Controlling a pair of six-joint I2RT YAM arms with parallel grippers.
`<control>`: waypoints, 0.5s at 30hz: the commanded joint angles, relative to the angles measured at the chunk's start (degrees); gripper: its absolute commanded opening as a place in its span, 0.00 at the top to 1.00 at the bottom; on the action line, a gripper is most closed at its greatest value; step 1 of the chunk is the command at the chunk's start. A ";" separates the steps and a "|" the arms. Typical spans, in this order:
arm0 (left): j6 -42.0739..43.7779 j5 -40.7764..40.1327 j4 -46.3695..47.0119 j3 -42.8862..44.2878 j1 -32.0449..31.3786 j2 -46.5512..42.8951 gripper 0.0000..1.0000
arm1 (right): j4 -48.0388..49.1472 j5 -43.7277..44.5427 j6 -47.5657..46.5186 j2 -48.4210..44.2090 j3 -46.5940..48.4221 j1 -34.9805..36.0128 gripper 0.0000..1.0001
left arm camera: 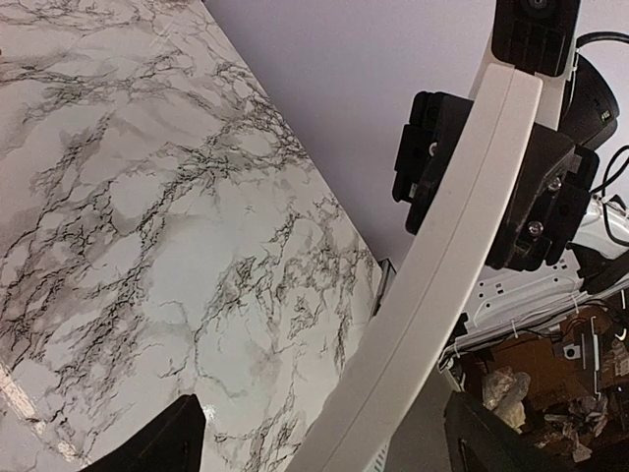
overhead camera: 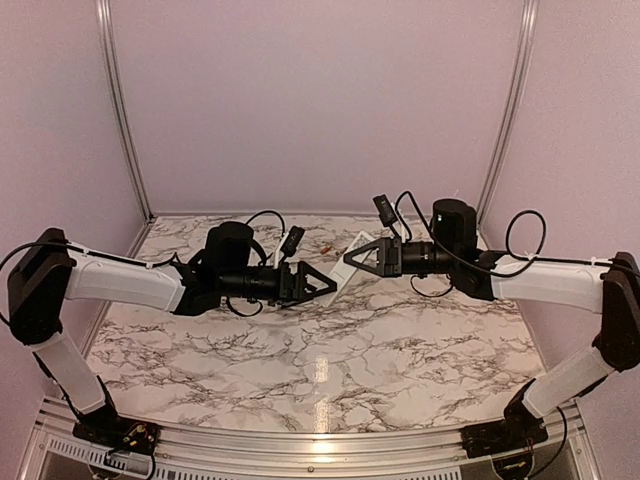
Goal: Load the batteries into the remote control
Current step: Remove the battery cover from the remote control.
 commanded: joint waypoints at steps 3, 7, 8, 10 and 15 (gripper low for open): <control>-6.58 -0.33 4.87 1.55 -0.14 2.93 0.15 | 2.70 1.13 1.11 0.43 -0.43 -0.18 1.00; -8.14 -0.35 4.99 2.32 -0.13 4.01 0.22 | 2.79 1.35 1.00 0.45 -0.61 -0.11 1.00; -8.27 -0.40 4.79 2.40 -0.16 4.17 0.24 | 2.83 1.32 0.96 0.44 -0.66 -0.13 1.00; -8.39 -0.50 4.61 2.28 -0.11 4.51 0.32 | 2.98 1.41 1.01 0.35 -0.68 -0.17 1.00; -7.41 -0.73 3.03 1.29 -0.16 4.74 0.51 | 3.47 1.43 1.26 -0.13 -0.69 -0.25 1.00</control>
